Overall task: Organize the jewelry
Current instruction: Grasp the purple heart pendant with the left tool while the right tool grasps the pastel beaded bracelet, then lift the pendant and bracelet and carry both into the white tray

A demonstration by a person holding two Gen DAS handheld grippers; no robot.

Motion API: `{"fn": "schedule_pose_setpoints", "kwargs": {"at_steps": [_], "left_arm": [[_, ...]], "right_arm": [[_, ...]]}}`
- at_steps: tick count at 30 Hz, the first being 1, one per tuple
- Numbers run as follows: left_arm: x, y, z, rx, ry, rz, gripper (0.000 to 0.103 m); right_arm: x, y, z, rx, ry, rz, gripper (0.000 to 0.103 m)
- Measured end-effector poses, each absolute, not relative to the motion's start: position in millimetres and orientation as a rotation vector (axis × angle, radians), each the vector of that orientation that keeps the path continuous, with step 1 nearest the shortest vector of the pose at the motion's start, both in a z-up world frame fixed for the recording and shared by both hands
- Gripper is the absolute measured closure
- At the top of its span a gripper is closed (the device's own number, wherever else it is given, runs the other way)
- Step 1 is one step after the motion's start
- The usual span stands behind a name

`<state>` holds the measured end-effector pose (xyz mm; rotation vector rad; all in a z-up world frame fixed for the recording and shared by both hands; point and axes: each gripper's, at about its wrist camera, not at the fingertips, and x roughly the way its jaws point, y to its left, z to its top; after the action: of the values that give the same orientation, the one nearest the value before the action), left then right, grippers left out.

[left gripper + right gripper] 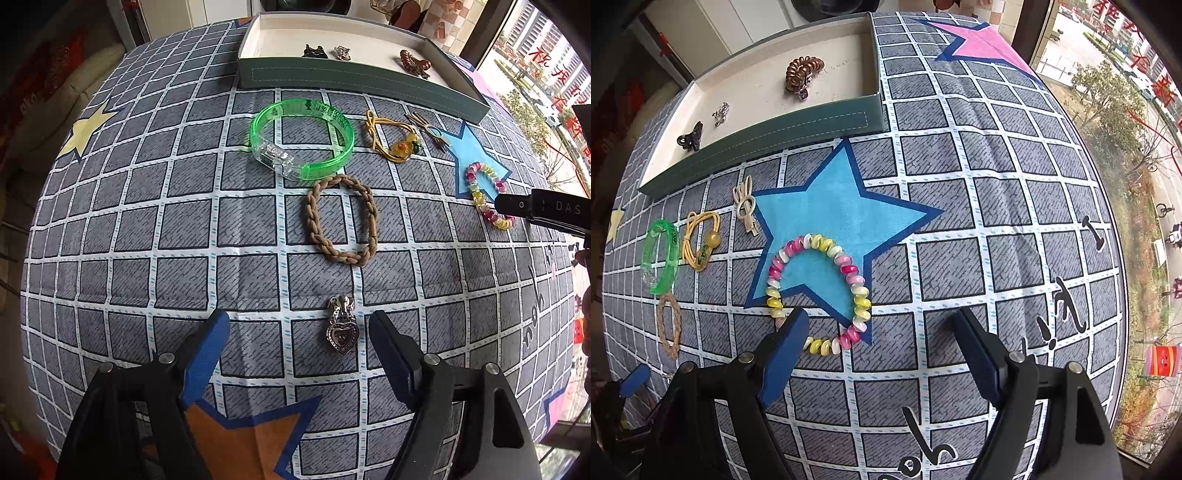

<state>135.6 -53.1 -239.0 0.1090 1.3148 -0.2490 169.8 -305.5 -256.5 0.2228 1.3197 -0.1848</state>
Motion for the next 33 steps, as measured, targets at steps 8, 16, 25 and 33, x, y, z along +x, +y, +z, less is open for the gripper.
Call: {"fn": "schedule_pose_setpoints", "kwargs": {"at_steps": [8, 16, 25, 33], "left_arm": [[124, -80, -243, 0.18, 1.297, -0.267, 0.031], [119, -115, -237, 0.188, 1.297, -0.335, 0.074], [132, -97, -207, 0.05, 1.275, -0.375, 0.074], [150, -63, -190, 0.026, 1.227, -0.391, 0.074]], "right_arm": [[184, -284, -258, 0.095, 1.296, -0.167, 0.041], [191, -252, -254, 0.022, 1.297, -0.114, 0.093], [173, -273, -237, 0.168, 1.267, -0.103, 0.094], [160, -285, -213, 0.237, 1.222, -0.062, 0.093]]}}
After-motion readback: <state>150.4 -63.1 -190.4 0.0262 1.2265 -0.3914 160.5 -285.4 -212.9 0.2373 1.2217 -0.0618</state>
